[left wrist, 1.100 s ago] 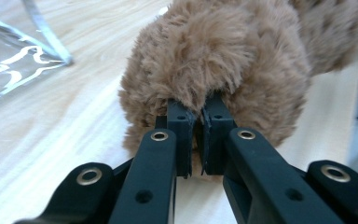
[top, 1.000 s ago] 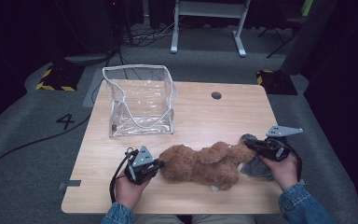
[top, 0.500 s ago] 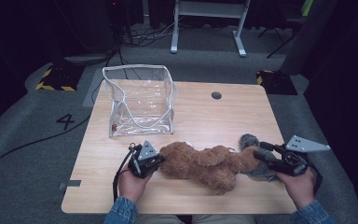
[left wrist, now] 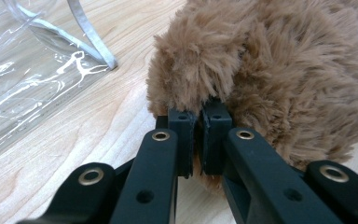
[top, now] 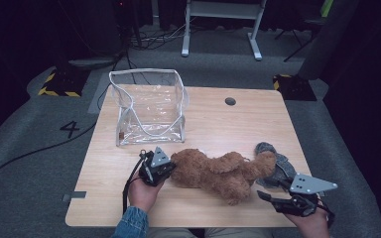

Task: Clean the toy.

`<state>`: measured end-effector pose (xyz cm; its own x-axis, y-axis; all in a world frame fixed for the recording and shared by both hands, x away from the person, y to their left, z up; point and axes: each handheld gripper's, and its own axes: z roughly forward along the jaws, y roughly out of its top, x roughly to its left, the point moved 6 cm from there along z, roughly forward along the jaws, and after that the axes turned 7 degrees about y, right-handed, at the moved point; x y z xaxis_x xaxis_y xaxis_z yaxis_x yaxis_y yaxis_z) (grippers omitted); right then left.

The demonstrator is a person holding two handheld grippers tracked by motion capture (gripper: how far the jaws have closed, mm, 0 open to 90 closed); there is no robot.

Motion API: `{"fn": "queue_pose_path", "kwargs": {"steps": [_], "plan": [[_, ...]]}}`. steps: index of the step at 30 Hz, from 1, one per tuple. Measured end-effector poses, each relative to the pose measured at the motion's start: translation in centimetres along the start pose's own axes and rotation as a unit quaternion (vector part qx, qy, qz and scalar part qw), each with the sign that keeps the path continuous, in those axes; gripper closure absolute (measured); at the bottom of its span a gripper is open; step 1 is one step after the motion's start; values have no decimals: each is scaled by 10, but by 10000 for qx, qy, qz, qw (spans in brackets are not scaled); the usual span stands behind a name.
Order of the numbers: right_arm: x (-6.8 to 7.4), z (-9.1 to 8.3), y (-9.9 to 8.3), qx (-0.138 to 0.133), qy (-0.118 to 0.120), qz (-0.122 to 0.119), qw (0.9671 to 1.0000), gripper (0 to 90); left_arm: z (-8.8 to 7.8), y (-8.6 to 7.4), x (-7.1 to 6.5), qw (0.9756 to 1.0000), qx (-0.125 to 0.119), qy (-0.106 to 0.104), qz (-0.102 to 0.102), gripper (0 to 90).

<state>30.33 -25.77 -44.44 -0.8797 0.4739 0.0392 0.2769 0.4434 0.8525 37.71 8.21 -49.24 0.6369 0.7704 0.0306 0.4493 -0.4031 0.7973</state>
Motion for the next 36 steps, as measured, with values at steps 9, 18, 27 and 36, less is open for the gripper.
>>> {"fn": "queue_pose_path", "kwargs": {"steps": [9,18,27,36], "plan": [[11,53,-15,262,374,98,9989,516,-3,-1,1,10000,-1,-23,-11,852],[-3,52,-8,263,133,73,9995,823,-40,-21,10,9968,-229,-575,-508,458],[-8,50,-2,117,132,144,9997,826,-24,-33,-16,9960,124,-871,-161,386],[-10,51,2,88,196,180,9996,832,-11,-24,-18,9985,116,-529,125,794]]}}
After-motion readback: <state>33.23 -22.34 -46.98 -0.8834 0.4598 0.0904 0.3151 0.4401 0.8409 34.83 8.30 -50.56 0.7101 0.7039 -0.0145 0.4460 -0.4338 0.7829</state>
